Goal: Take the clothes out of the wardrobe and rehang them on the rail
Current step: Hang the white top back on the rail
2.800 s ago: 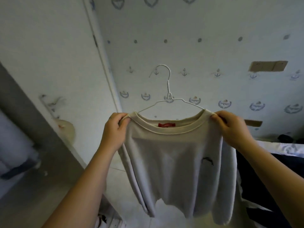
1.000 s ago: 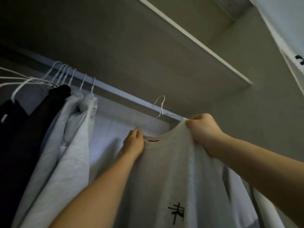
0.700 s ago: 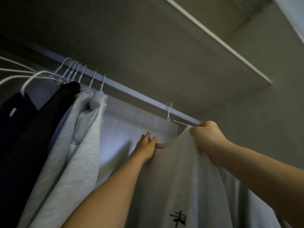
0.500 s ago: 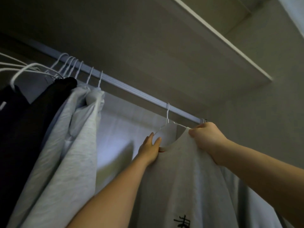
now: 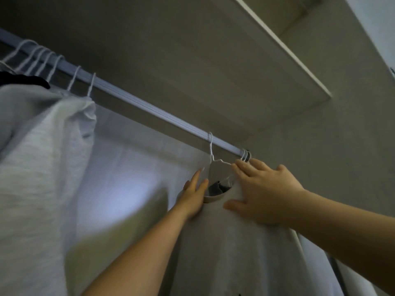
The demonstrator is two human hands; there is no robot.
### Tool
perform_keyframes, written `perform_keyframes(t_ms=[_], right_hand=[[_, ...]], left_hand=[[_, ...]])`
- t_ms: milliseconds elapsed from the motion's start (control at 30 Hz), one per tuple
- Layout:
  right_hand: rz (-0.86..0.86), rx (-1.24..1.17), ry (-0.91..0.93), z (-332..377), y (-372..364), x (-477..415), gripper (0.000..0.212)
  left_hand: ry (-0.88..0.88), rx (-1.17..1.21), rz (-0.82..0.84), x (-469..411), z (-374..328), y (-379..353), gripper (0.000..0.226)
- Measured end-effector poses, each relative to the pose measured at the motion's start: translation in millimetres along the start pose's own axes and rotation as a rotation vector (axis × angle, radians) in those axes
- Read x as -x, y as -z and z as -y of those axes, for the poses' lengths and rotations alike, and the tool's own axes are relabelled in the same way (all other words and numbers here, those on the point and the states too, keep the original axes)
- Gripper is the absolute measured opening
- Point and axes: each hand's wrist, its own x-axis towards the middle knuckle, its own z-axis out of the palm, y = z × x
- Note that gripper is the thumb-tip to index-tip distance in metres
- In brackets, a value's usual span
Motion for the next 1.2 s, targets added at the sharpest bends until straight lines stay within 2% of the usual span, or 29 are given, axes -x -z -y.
perform_keyframes(t_ms=[167,233,300,367,600,733,967,1200], right_hand=[[0.116,-0.019,-0.061,-20,-31,-4,0.113],[0.149,0.002,-0.069,-30,-44,-5,0.117],[0.178,0.033,-0.077,-40,-55,-6,0.122],[0.188,0.036,-0.085,-45,-63,-7,0.127],[0.146,0.004,-0.103,-53,-78,-13,0.127],[0.072,0.009,-0.094,-54,-84,-8,0.122],[-0.044,-0.123,-0.122,-49,-84,25,0.096],[-0.211,-0.202,-0.092,-50,-87,129,0.08]], left_hand=[[0.051,0.014,0.019,-10,-5,-38,0.064],[0.079,-0.027,0.053,-16,-4,-50,0.073],[0.076,-0.062,0.101,-22,-2,-62,0.071],[0.062,-0.071,0.104,-28,-1,-69,0.065],[0.054,-0.083,0.113,-34,2,-90,0.066],[0.092,-0.147,0.092,-26,-6,-83,0.064],[0.112,-0.2,0.07,31,-32,-76,0.072],[-0.208,-0.507,0.057,150,-77,-79,0.062]])
